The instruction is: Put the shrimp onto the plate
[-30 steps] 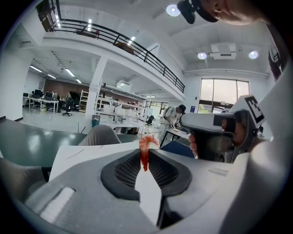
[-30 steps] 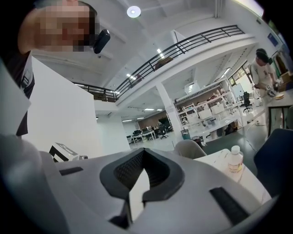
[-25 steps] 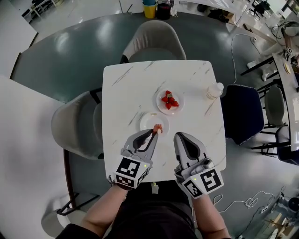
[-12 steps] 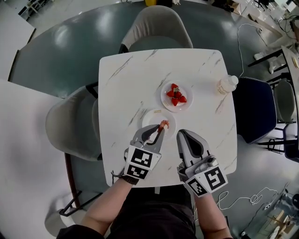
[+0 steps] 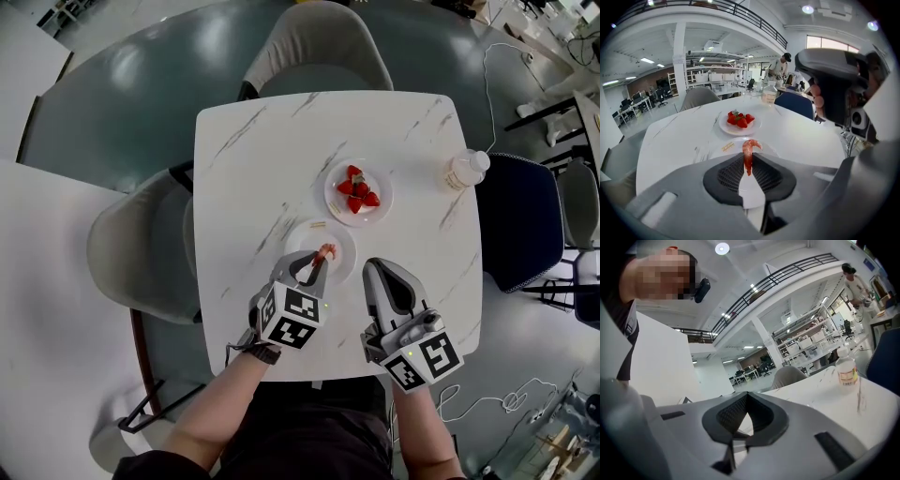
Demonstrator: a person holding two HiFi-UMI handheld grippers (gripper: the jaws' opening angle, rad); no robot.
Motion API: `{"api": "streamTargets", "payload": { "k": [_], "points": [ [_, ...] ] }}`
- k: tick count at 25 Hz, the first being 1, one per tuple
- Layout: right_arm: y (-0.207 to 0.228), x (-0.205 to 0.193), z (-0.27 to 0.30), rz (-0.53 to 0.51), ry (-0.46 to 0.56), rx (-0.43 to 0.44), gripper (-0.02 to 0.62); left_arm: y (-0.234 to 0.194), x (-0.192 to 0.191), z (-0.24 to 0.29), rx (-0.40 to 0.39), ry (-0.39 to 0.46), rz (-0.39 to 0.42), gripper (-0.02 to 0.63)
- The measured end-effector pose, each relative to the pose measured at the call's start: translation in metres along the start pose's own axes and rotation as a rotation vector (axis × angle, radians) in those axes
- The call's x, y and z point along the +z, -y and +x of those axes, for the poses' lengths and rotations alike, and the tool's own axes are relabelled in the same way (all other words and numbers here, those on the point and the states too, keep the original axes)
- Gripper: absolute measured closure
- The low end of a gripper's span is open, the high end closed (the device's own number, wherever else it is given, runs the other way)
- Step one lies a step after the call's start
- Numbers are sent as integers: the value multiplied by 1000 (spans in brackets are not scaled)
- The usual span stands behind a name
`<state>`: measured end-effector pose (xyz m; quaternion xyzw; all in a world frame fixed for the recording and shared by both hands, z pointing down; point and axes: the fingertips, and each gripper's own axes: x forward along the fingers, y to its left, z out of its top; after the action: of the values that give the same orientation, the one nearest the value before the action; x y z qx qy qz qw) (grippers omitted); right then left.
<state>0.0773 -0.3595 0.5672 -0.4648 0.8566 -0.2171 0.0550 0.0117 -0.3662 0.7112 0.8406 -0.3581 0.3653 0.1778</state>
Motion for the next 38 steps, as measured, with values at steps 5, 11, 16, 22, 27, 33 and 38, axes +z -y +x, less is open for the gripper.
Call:
{"api": "streamTargets", "payload": {
  "k": [5,11,16,22,27,33,38],
  "points": [
    [-1,-2,4,3,-2,24,594,-5,-9,11,14,-55,37,548],
    [0,1,2,10,-1,36,594,-8,-18,21,26,-107,61,546],
    [0,3,1,18,-7,43,594,-8,-22,28,23,-145,78,546],
    [-3,7,2,14,-19,58,594,-9,-17,25,27,-138,81,546],
    [-11,10,0,8,-52,48,594,-10,3,-4,51,-65,57,546],
    [-26,31,-11,-17,-95,18,594,5,48,-63,5,113,-16,549],
    [-42,53,-23,-41,-104,11,594,23,94,-114,-21,255,-23,598]
  ]
}}
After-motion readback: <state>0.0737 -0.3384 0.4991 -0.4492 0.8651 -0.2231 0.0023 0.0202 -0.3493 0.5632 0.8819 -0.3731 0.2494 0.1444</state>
